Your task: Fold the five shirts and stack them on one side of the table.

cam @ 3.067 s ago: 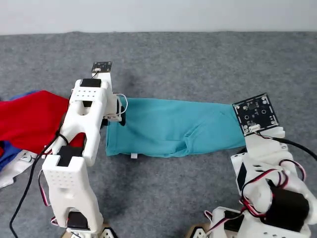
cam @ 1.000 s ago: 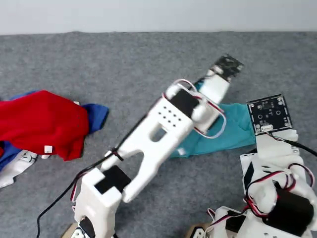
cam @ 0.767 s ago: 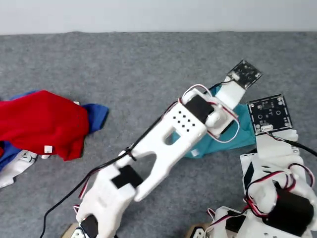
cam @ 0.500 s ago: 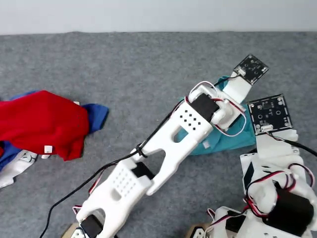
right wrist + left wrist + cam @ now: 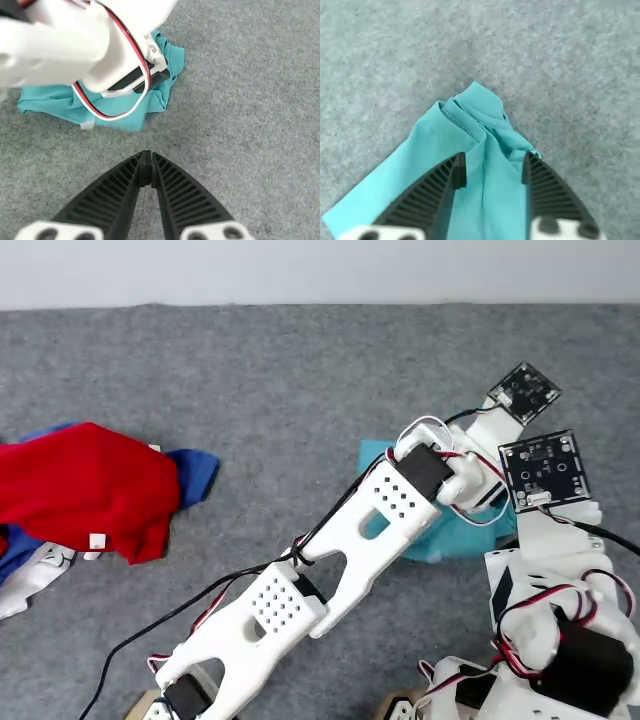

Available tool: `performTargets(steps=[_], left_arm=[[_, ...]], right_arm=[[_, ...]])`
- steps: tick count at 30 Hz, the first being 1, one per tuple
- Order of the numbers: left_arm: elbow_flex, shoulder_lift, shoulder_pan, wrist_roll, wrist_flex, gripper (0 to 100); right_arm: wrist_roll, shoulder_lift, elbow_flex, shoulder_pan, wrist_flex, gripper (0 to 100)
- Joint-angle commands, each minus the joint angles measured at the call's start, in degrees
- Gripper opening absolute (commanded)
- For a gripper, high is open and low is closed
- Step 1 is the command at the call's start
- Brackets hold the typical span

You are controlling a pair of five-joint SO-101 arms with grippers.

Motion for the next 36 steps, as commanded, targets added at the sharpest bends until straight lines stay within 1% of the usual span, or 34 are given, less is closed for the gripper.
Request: performTargets(steps=[1,3,6,11,13,14,17,20,23,26,28,32,36], left_arm=[[-3.12,-0.88,-2.29,0.18,1.67,19],[-4.70,-0.88,-4.13,-0.18,2.99,17],[-9.63,-0.88,-6.95,-1.49,7.03,14],[-17.10,-0.88,-12.48,-5.71,16.70,2],[-17.01,-1.58,-15.12,-7.38,20.22,2],[-16.40,-2.37,-16.88,-7.47,20.31,1],[-15.16,-6.59,-22.24,-7.38,20.13,1],[-14.11,-10.73,-25.49,-7.65,20.22,1],[-9.63,-15.47,-29.27,-7.74,20.22,1],[-1.80,-22.15,-32.35,-9.14,20.22,1],[4.88,-27.87,-33.58,-10.20,20.22,1],[18.77,-39.21,-34.73,-10.29,20.13,1],[29.85,-48.62,-37.10,-10.29,20.04,1]], right_arm=[[-0.18,-0.22,-2.55,0.40,1.63,2.1],[-0.18,-0.13,-2.46,0.40,1.63,2.1],[-0.26,0.48,-2.20,0.31,1.27,2.2],[-0.26,0.48,6.95,0.31,-6.20,2.0],[-0.44,0.48,10.46,0.22,-9.36,1.9],[-0.97,0.48,11.60,-0.22,-10.59,1.8],[-2.90,1.36,13.36,-4.44,-11.91,1.8],[-5.98,5.93,14.33,-10.51,-12.00,1.8],[-10.55,13.05,13.98,-15.43,-12.53,1.8],[-15.65,19.03,13.89,-17.89,-16.04,2.0],[-17.76,21.93,13.89,-18.95,-18.51,2.1],[-20.13,25.45,13.89,-22.99,-23.78,2.2],[-21.27,29.23,13.98,-28.00,-30.64,2.2]])
